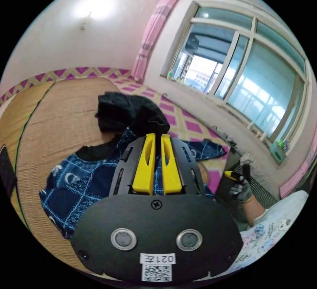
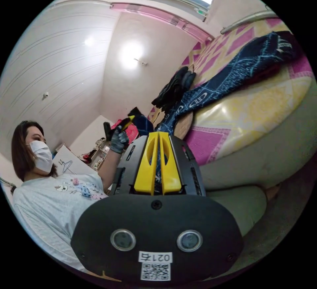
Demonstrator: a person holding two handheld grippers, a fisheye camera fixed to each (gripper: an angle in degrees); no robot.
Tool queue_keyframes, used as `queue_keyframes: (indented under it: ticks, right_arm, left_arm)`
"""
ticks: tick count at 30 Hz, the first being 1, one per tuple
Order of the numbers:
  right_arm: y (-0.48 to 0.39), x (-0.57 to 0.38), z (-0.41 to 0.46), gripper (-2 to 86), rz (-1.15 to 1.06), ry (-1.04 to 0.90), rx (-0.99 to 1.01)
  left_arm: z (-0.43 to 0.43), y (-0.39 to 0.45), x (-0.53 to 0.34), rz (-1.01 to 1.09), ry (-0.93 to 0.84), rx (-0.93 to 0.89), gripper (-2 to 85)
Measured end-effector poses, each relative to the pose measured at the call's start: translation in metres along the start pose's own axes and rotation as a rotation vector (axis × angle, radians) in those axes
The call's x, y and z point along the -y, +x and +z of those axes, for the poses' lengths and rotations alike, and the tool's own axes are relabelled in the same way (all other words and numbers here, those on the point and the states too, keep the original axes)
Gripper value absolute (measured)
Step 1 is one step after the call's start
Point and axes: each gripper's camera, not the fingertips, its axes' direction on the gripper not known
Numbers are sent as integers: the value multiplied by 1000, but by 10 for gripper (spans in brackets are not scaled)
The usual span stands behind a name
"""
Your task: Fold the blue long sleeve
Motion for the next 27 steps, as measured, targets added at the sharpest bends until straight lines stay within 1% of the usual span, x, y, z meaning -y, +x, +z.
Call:
queue_keyframes:
  ticks: [1, 3, 7, 9, 11, 13, 14, 15, 17, 19, 21, 22, 23, 24, 26, 27]
  right_arm:
    - [7, -3, -9, -6, 17, 9, -4]
    - [16, -7, -21, -5, 39, 22, 0]
    - [32, -12, -46, -6, 68, 43, -19]
    - [39, -12, -53, -6, 79, 53, -20]
    - [47, -10, -58, -6, 94, 63, -7]
    - [51, -7, -60, -6, 96, 63, 7]
    - [51, -5, -61, -6, 91, 60, 14]
    - [51, -4, -62, -6, 87, 60, 16]
    - [48, 1, -68, -6, 65, 64, 6]
    - [49, 3, -73, -6, 59, 68, -14]
    - [52, 6, -77, -5, 60, 76, -23]
    - [55, 8, -79, -5, 63, 82, -26]
    - [58, 10, -80, -4, 67, 86, -28]
    - [59, 12, -79, -4, 68, 87, -28]
    - [59, 20, -79, 1, 52, 94, -41]
    - [58, 22, -79, 4, 46, 99, -51]
  left_arm:
    - [47, 12, -7, 2, -72, 32, -8]
    - [94, 28, -15, 20, -116, 55, -8]
    - [141, 72, -7, 89, -61, 69, -6]
    - [168, 85, -3, 96, -70, 66, -4]
    - [210, 94, -5, 92, -136, 64, 2]
    - [275, 95, -16, 75, -301, 79, 21]
    - [288, 95, -20, 83, -342, 60, 27]
    - [299, 94, -24, 89, -335, 4, 43]
    - [292, 92, -25, 91, -235, -105, 57]
    - [272, 86, -23, 117, -81, -252, 63]
    - [266, 76, -21, 105, -26, -252, 63]
    - [269, 68, -20, 73, -29, -207, 57]
    - [274, 62, -19, 45, -47, -175, 54]
    - [288, 51, -19, -4, -102, -140, 48]
    - [320, 39, -22, -51, -225, -134, 38]
    - [345, 36, -29, -57, -330, -133, 29]
